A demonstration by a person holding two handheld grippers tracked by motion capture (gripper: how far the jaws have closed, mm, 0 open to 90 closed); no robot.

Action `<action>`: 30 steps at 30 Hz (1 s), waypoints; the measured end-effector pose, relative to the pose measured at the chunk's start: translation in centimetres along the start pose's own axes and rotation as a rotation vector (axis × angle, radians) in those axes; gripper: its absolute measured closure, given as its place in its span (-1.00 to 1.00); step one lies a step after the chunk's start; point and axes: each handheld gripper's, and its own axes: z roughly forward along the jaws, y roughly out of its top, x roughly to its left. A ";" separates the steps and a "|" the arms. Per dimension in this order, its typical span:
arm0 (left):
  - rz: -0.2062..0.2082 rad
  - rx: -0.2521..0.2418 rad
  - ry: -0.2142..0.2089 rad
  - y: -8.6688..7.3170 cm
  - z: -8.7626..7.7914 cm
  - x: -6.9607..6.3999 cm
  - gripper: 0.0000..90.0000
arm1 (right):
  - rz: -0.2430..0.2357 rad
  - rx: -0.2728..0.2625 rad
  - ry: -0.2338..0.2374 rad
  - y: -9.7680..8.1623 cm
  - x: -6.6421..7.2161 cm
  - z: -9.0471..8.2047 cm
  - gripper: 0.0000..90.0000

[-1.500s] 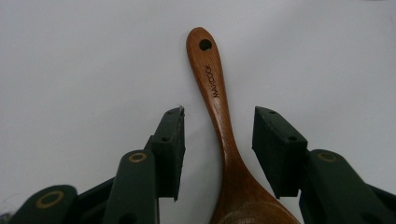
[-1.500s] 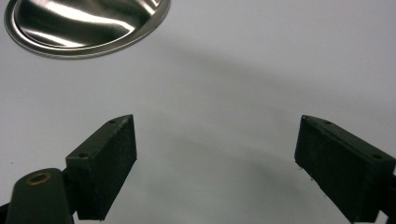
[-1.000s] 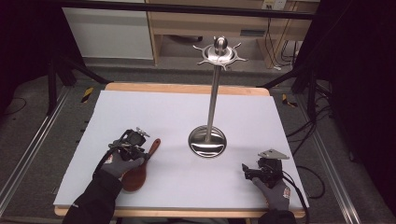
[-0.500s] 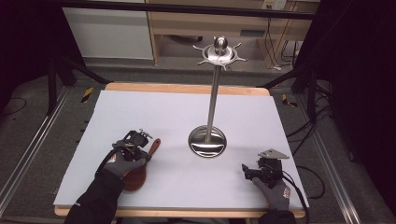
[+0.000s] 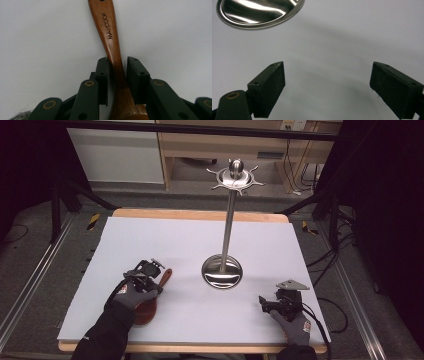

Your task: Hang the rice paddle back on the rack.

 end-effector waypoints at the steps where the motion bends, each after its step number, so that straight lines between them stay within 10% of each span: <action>1: -0.012 0.006 0.011 0.1 0.1 -0.2 0.58 | 0.000 -0.001 0.003 0.0 0.0 0.0 -0.71; 30: -0.001 0.044 0.038 0.6 0.1 -0.6 0.74 | 0.000 0.005 0.003 0.0 0.0 0.0 -0.71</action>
